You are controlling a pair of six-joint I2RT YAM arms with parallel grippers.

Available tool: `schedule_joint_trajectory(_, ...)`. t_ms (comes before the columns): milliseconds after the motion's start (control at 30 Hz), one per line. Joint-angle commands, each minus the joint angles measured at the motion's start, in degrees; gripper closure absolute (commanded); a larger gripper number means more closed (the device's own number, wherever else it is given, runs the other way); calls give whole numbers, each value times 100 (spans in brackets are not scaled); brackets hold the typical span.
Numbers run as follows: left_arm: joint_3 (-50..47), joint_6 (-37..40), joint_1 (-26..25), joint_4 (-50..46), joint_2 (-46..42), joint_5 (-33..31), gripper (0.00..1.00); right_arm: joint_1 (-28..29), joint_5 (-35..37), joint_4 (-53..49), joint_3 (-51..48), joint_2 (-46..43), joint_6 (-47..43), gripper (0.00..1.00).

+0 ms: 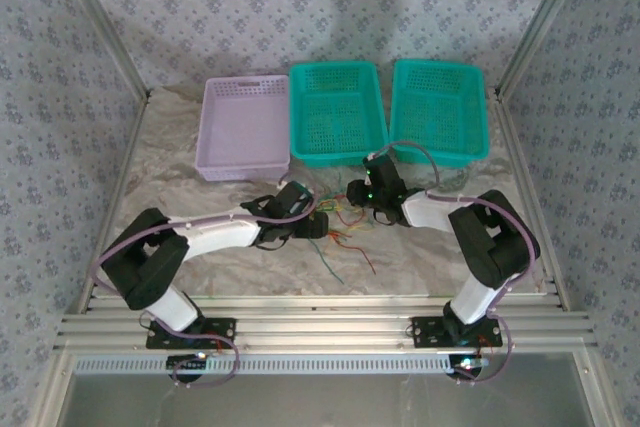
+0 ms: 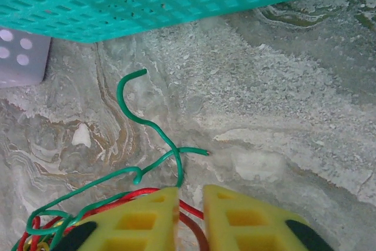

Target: Untangle the cables

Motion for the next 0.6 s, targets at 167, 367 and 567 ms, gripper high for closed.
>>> schedule_joint_trajectory(167,385,67,-84,100,284,-33,0,71,-76,-24,104,-33,-109,100)
schedule_joint_trajectory(367,504,41,-77,83,507,-73,3,175,-10,-191,87,-380,-214,100)
schedule_joint_trajectory(567,461,-1,-78,120,606,-125,14,302,-80,-347,-3,-891,-311,100)
